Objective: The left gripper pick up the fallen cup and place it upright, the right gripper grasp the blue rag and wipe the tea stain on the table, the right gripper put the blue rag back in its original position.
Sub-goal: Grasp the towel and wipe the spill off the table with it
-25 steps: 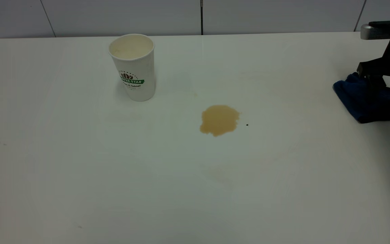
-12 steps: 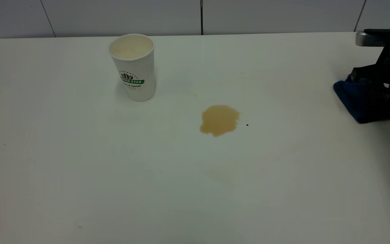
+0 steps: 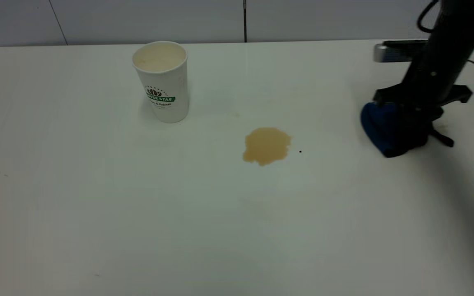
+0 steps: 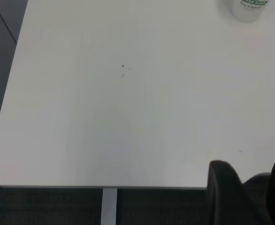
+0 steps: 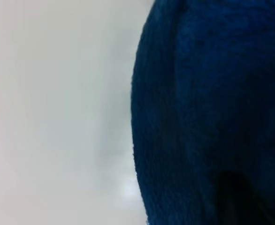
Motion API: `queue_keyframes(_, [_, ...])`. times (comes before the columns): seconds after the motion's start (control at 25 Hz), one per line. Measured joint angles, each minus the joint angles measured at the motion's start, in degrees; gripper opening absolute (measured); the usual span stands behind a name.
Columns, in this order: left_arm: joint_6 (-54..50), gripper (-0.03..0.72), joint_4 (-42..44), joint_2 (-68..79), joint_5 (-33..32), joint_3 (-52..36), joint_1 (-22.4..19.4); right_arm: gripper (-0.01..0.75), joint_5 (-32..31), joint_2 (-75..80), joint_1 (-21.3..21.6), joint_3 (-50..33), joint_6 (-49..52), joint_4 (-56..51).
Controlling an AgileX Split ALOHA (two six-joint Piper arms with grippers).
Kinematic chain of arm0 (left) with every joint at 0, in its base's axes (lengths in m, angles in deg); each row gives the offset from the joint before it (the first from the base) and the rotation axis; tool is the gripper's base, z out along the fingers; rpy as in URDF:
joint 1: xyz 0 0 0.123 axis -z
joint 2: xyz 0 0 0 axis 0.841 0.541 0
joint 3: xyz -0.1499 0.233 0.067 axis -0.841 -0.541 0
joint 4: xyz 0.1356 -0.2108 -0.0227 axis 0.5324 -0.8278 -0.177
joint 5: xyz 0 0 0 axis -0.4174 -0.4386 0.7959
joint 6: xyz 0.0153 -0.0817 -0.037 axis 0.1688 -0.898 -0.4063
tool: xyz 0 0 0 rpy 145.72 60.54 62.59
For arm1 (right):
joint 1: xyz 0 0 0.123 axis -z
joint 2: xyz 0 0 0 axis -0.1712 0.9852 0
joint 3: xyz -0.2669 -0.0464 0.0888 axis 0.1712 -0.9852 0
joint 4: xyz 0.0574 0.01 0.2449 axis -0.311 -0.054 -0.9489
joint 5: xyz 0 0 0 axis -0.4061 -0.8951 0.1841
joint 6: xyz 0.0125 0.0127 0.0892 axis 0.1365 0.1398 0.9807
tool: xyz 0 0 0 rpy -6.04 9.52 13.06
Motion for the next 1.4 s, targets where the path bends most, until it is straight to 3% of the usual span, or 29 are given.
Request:
queue_keyframes(0.44, [0.0, 0.253, 0.0, 0.0, 0.0, 0.0, 0.0, 0.076, -3.03, 0.05, -24.32, -0.05, 0.27, -1.93])
queue_keyframes(0.64, [0.0, 0.253, 0.0, 0.0, 0.0, 0.0, 0.0, 0.076, 1.01, 0.23, -30.81, 0.47, 1.31, -2.31])
queue_keyframes(0.88, [0.0, 0.253, 0.0, 0.0, 0.0, 0.0, 0.0, 0.076, 6.57, 1.59, -30.63, 4.1, 1.31, -2.6])
queue_keyframes(1.4, [0.0, 0.253, 0.0, 0.0, 0.0, 0.0, 0.0, 0.075, 16.25, 4.53, -21.66, 6.63, 1.55, -4.73])
